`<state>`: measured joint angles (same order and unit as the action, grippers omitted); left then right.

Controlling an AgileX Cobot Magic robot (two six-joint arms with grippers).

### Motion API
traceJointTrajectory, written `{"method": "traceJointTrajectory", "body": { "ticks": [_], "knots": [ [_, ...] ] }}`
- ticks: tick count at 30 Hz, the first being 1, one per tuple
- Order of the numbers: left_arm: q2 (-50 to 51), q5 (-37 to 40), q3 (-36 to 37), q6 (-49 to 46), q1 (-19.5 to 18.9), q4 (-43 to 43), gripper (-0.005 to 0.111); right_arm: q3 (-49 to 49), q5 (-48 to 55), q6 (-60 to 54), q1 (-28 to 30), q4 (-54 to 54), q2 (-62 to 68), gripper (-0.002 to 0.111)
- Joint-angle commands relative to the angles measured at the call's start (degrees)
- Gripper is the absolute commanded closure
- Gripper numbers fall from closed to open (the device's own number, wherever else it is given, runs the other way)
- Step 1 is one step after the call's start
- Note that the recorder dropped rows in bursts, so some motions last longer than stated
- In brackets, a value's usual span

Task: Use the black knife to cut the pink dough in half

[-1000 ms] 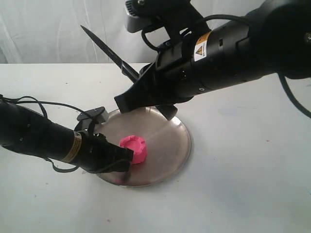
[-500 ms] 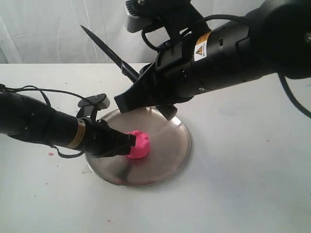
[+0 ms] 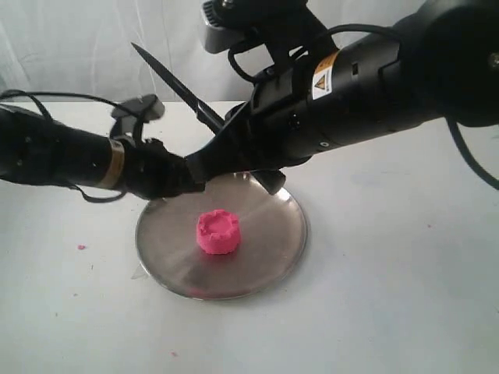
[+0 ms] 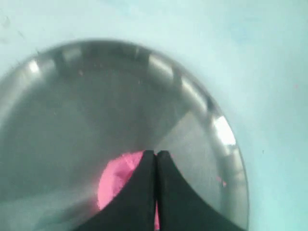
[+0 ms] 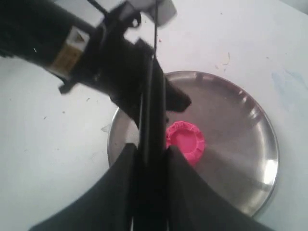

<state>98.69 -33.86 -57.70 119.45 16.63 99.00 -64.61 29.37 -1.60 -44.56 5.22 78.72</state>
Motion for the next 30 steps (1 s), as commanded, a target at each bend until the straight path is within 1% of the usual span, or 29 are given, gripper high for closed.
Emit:
{"method": "traceJointTrajectory", "body": {
  "ticks": [1,5,8,10,12,17,21,26,30],
  "knots": [
    [-8.1,-1.0,0.1,0.5,-5.3,0.9,0.107,0.0,3.3,1.6,0.6,-3.8,-0.4,0.108],
    [-13.0,-2.5,1.3,0.5,-10.0,0.9,0.107,0.0,10.1,3.3,0.6,-7.2,0.5,0.108],
    [-15.4,-3.4,3.4,0.4,-12.4,0.9,0.107,0.0,13.2,3.3,0.6,-7.4,2.1,0.108],
    [-15.2,-4.6,5.1,0.3,-12.5,0.9,0.107,0.0,13.2,3.3,0.6,-7.4,3.9,0.108],
    [-15.2,-3.9,6.3,0.0,-12.5,0.9,0.107,0.0,13.5,3.3,0.6,-7.4,6.3,0.108],
    [-15.2,-3.8,6.4,-0.6,-12.5,0.9,0.107,0.0,12.7,3.1,0.6,-7.4,11.9,0.108],
    [-15.0,-3.5,6.4,-1.2,-12.5,0.9,0.107,0.0,9.2,3.1,0.6,-7.4,14.2,0.108],
    [-10.4,-5.5,6.4,-1.2,-12.5,0.9,0.107,0.0,8.4,3.1,0.6,-8.0,17.4,0.108],
    [-7.5,-7.0,6.4,-1.5,-12.5,0.9,0.107,0.0,7.3,3.7,0.6,-10.6,18.6,0.108]
  ]
}}
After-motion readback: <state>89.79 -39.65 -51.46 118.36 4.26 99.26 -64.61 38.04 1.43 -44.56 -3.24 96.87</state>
